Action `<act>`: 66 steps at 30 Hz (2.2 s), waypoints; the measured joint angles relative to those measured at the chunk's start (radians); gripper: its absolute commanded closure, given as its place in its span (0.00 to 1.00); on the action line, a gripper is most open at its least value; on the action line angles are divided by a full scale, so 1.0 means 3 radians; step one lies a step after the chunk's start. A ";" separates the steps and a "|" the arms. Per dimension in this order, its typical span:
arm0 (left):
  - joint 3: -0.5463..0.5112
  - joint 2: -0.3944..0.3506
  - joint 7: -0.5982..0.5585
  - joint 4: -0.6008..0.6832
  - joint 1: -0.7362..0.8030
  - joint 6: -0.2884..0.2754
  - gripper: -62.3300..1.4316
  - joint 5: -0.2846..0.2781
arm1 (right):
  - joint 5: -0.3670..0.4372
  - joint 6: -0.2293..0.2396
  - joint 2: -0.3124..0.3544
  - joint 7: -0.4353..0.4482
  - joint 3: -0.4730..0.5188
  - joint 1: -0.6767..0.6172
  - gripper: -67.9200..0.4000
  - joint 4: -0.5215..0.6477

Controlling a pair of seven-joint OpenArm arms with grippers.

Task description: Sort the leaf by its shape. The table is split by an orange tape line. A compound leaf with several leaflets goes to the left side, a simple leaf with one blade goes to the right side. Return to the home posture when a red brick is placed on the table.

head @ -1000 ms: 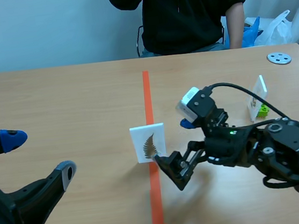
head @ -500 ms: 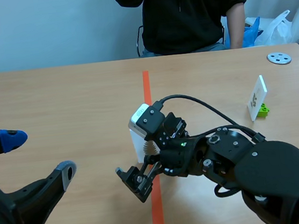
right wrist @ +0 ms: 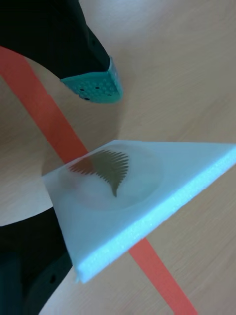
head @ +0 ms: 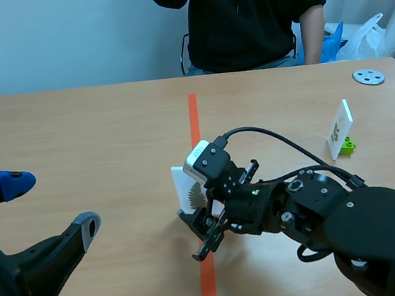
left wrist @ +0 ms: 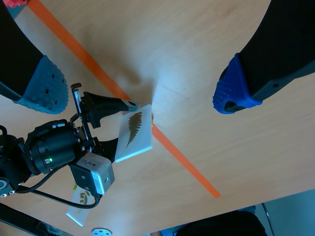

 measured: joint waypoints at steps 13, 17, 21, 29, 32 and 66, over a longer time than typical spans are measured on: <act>0.0000 0.0000 -0.0001 0.0000 0.0000 0.0000 0.00 0.0000 | 0.0000 0.0000 0.0001 0.0001 0.0000 0.0000 0.90 0.0005; 0.0000 0.0000 -0.0001 0.0000 0.0000 0.0000 0.00 0.0000 | 0.0000 0.0000 0.0062 -0.0003 0.0004 -0.0014 0.90 0.0148; 0.0000 0.0000 -0.0001 0.0000 0.0000 0.0000 0.00 0.0000 | 0.0001 0.0004 0.0146 -0.0080 0.0268 -0.0170 0.90 0.0548; 0.0000 0.0000 -0.0003 0.0000 0.0000 0.0000 0.00 0.0000 | 0.0465 0.0024 0.0421 -0.0412 0.1029 -0.0701 0.90 0.1562; 0.0000 0.0000 -0.0003 0.0000 0.0000 0.0000 0.00 0.0000 | 0.0635 0.0028 0.0514 -0.0506 0.1377 -0.0926 0.90 0.1888; 0.0000 0.0000 -0.0028 0.0000 0.0000 0.0000 0.00 0.0000 | 0.1127 -0.0598 0.0393 -0.0699 0.2499 -0.0762 0.90 0.0643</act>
